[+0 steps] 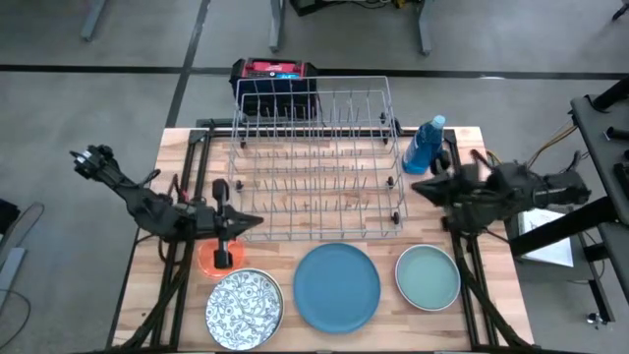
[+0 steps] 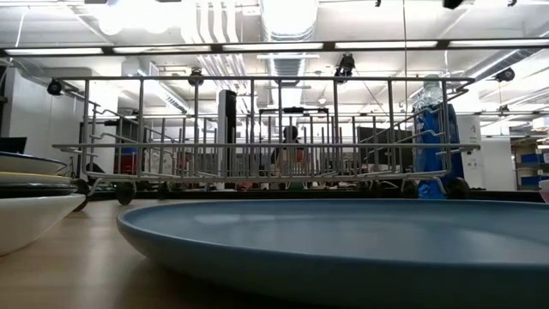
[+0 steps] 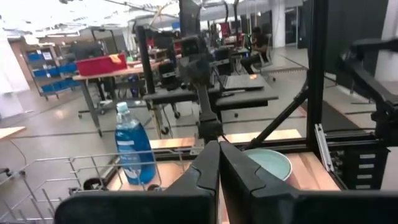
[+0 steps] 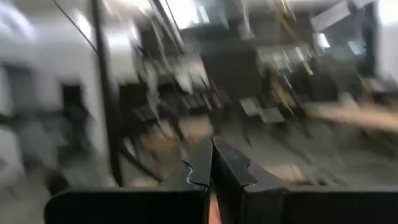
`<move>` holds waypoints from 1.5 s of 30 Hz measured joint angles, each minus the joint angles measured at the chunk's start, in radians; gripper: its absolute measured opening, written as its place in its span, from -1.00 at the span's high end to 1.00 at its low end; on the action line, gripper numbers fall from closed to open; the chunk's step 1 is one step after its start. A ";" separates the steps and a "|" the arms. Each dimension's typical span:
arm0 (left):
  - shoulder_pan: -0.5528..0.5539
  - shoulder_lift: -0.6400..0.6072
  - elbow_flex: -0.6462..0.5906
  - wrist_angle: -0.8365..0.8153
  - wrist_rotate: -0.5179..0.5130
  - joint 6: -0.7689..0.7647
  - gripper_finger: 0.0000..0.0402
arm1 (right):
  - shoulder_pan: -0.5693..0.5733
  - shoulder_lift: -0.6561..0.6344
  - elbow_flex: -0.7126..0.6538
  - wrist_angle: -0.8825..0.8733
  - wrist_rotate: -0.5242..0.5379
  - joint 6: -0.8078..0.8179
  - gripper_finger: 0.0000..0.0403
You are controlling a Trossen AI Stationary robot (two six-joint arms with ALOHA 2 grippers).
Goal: Sort dishes
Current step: Put the blue plate in the dish rack
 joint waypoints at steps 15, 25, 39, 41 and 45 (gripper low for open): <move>-0.002 0.217 0.074 -0.112 0.275 -0.324 1.00 | 0.388 0.471 0.482 -0.699 0.424 0.522 0.99; -0.010 0.424 0.074 0.000 0.312 -0.377 1.00 | 0.605 0.758 0.569 -0.994 0.449 1.116 0.99; -0.011 0.669 0.284 -0.114 0.362 -0.338 1.00 | 0.606 1.004 0.563 -1.059 0.251 1.410 0.99; -0.010 0.711 0.321 -0.162 0.363 -0.346 1.00 | 0.606 1.027 0.563 -1.058 0.250 1.429 0.99; -0.009 0.799 0.393 -0.263 0.363 -0.352 1.00 | 0.602 1.077 0.563 -1.050 0.232 1.455 0.97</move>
